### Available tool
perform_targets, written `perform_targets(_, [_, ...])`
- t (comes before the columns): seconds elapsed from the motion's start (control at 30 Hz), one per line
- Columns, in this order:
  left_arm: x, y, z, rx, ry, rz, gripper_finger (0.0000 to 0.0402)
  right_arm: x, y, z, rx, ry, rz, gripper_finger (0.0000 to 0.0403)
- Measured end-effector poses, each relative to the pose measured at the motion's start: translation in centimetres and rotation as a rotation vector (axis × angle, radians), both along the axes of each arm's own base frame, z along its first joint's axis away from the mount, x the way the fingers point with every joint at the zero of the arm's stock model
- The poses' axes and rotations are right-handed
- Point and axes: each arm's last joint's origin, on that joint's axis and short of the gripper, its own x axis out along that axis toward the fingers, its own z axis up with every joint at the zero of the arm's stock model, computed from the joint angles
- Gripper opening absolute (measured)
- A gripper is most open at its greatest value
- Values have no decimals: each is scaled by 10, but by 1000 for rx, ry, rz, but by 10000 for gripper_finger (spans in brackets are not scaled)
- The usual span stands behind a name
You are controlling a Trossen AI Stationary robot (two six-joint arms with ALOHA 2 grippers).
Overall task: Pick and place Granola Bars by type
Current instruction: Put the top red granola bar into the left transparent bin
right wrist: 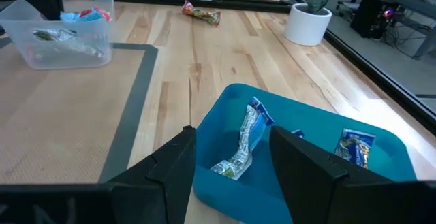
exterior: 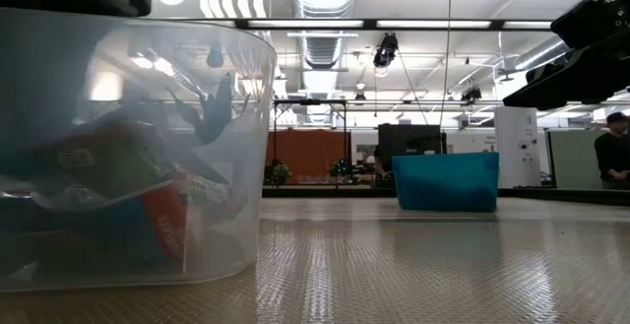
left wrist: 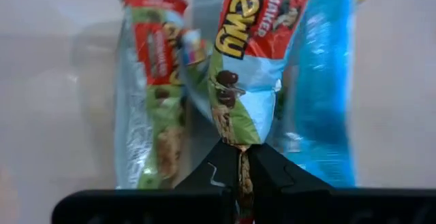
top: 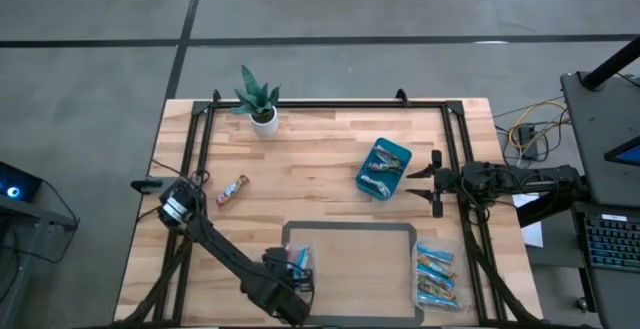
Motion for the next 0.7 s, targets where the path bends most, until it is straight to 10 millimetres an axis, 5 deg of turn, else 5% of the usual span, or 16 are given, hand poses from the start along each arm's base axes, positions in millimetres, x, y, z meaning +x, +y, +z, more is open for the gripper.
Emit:
perform_targets(0.3, [-1,2,-4,-8,28,-20,6,0,0,0,0,0,-1,176])
perform_targets(0.7, [-1,3,-3,-4,42,-51,76,0,0,0,0,1,-1,176])
